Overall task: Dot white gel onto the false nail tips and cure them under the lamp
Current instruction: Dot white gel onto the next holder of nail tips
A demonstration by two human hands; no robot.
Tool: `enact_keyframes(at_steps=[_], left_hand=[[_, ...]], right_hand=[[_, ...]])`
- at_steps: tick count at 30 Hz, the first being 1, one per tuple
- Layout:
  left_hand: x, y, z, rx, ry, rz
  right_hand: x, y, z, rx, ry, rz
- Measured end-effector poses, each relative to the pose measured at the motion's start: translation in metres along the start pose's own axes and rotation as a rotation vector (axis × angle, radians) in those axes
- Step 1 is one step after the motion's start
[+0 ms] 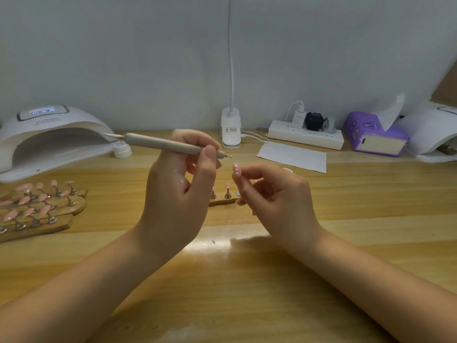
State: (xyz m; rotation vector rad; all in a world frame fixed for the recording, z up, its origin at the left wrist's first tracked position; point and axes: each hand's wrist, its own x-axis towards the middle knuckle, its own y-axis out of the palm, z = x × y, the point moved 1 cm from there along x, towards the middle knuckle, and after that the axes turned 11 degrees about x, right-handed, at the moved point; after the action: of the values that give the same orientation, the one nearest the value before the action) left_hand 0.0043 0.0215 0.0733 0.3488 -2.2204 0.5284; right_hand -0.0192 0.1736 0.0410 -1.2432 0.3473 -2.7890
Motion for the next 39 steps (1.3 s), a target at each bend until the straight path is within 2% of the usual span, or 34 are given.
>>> enact_keyframes(at_steps=[5, 11, 13, 18, 26, 39], left_hand=[[0.001, 0.0, 0.005, -0.103, -0.091, -0.055], [-0.008, 0.012, 0.032, -0.218, -0.456, -0.122], [-0.014, 0.016, 0.04, -0.218, -0.518, -0.098], [-0.022, 0.022, 0.047, -0.197, -0.501, -0.005], [-0.024, 0.026, 0.05, -0.251, -0.573, -0.019], [-0.027, 0.026, 0.047, -0.241, -0.538, 0.028]], right_hand=[[0.0, -0.002, -0.002, -0.001, 0.012, 0.003], [-0.002, -0.003, -0.013, 0.026, 0.131, 0.001], [-0.003, -0.001, -0.017, 0.034, 0.203, -0.009], [-0.001, 0.001, -0.025, 0.006, 0.294, 0.008], [0.0, 0.003, -0.033, -0.254, 0.268, 0.095], [0.002, 0.004, -0.036, -0.495, 0.416, 0.194]])
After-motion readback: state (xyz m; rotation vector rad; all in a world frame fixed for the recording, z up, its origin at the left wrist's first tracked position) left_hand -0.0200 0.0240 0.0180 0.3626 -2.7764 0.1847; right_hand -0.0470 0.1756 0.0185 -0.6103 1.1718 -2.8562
